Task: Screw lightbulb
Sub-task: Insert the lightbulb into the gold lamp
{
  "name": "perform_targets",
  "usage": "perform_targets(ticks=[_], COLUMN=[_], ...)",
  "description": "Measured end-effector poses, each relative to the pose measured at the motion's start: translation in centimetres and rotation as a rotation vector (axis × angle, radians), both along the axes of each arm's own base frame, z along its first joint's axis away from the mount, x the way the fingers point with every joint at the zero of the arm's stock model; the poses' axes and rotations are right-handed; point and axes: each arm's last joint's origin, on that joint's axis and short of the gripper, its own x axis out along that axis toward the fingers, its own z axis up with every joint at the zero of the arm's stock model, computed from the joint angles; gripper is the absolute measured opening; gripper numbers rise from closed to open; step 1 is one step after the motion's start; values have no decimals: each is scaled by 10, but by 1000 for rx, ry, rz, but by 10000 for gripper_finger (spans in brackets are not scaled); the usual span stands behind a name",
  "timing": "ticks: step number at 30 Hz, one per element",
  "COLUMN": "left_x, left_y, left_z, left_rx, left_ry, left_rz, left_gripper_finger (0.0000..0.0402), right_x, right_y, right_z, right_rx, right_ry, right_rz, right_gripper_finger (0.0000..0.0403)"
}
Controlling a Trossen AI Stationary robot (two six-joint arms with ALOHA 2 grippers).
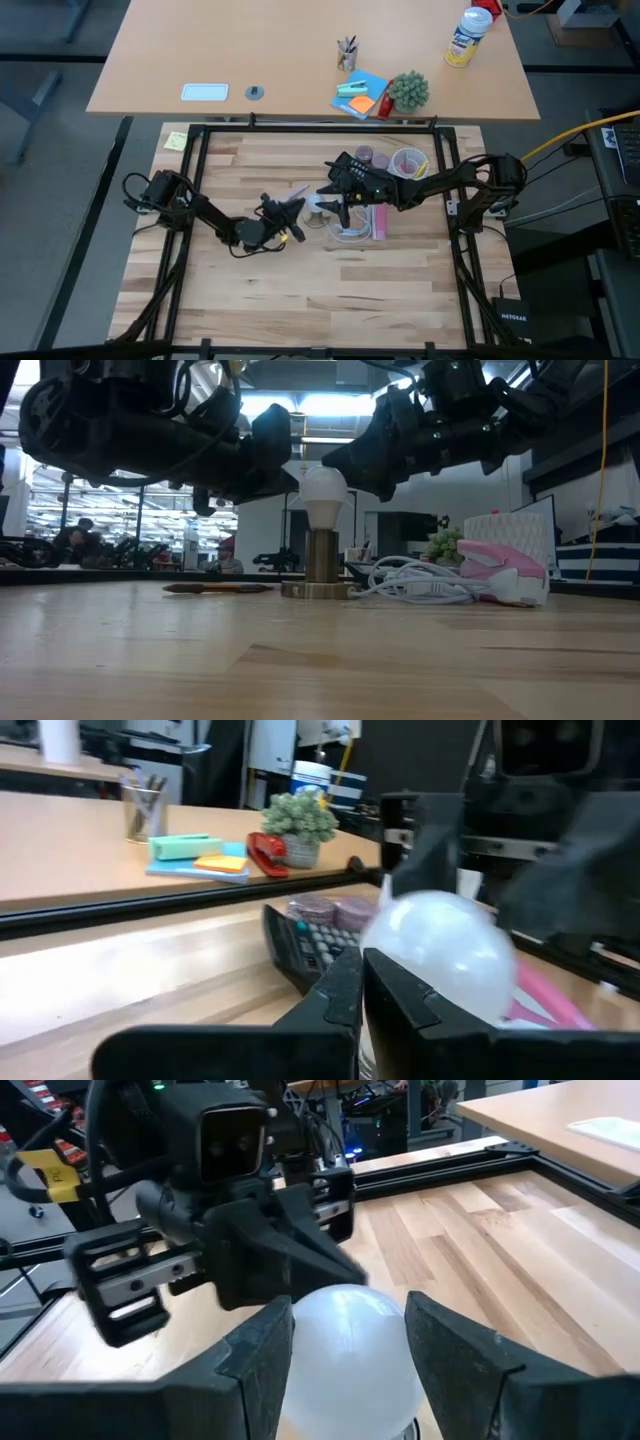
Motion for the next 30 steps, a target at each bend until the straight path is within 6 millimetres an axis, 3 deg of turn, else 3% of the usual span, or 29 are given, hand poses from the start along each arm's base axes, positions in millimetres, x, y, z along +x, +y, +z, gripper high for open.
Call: perform_targets(ticks=[7, 14, 20, 25, 30], left_x=[0, -6, -9, -2, 11], left_y=[1, -20, -35, -35, -32], left_z=[1, 13, 7, -2, 3], left_rx=[12, 70, 23, -46, -11], left_ry=[0, -37, -35, 8, 51], left_rz=[21, -42, -153, -184, -165], left_gripper_finger=[5, 5, 5, 5, 5], right_x=[0, 0, 0, 0, 0], right_y=[0, -1, -1, -1, -1], right_z=[0, 0, 0, 0, 0], right_rx=[-1, -7, -8, -8, -8], right_ry=[0, -4, -4, -4, -4], right_rz=[-7, -40, -42, -42, -42], right_gripper_finger=[198, 198, 198, 198, 198])
